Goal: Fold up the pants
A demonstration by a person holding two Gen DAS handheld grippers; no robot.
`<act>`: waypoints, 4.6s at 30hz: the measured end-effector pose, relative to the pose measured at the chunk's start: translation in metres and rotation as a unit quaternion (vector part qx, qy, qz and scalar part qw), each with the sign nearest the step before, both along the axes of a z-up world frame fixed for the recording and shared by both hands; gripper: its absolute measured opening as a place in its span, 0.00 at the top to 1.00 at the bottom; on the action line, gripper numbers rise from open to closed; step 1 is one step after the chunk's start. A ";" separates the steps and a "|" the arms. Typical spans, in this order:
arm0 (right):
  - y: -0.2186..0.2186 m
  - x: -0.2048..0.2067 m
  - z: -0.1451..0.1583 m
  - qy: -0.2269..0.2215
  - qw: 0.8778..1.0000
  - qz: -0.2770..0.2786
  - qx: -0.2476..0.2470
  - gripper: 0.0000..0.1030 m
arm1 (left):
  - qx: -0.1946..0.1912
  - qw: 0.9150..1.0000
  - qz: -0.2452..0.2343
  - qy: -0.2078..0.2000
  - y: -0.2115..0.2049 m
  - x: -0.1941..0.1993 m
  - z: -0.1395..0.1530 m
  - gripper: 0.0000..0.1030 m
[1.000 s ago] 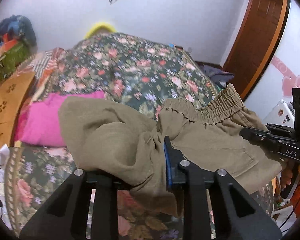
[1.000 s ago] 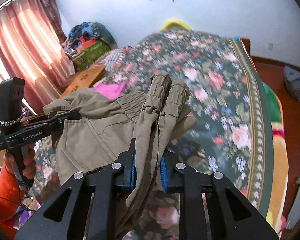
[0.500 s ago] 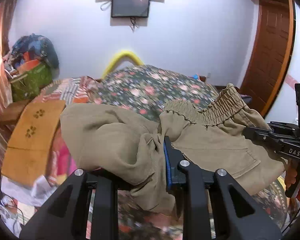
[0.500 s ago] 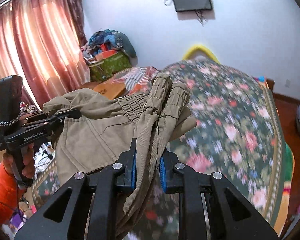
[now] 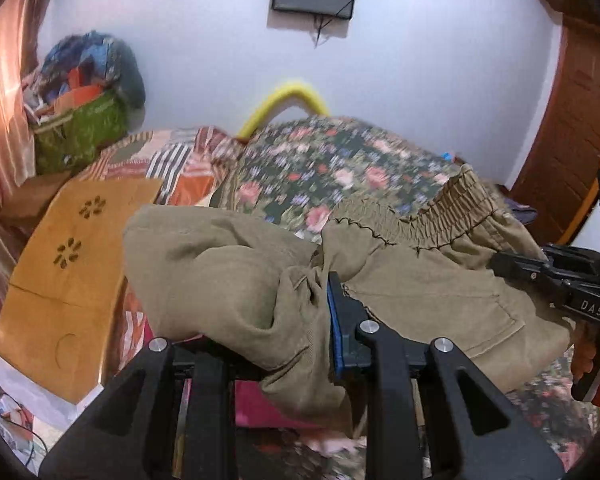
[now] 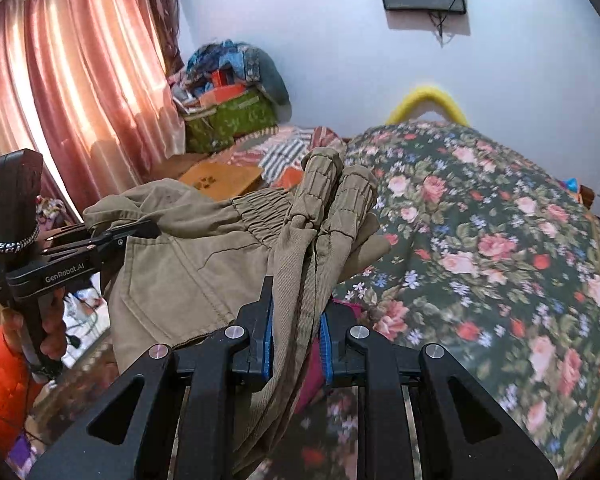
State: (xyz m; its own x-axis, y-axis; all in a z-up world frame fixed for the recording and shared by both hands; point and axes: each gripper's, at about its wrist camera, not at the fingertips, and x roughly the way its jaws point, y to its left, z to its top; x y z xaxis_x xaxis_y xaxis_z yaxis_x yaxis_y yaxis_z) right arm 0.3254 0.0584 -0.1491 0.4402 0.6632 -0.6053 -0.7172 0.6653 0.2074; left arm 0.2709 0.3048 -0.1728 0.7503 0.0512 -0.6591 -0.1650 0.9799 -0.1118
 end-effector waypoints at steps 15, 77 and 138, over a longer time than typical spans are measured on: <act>0.009 0.023 -0.090 0.093 0.991 0.005 -0.093 0.74 | -0.050 0.993 -0.012 0.109 0.019 -0.019 -0.103 0.57; -0.138 -0.299 0.169 -0.241 0.957 -0.055 0.149 0.18 | 0.081 0.959 0.020 -0.271 -0.194 -0.356 0.203 0.13; -0.140 -0.333 0.164 -0.257 0.952 -0.107 0.130 0.00 | 0.081 0.961 0.024 -0.264 -0.203 -0.369 0.186 0.00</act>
State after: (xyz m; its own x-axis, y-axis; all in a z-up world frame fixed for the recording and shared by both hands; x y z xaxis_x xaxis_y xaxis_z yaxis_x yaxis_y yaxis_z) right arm -0.0076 -0.0818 0.0153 0.7759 0.6228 -0.1008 -0.6218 0.7819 0.0446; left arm -0.0983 0.1017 0.0132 0.9719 0.1644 -0.1684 -0.1733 0.9841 -0.0393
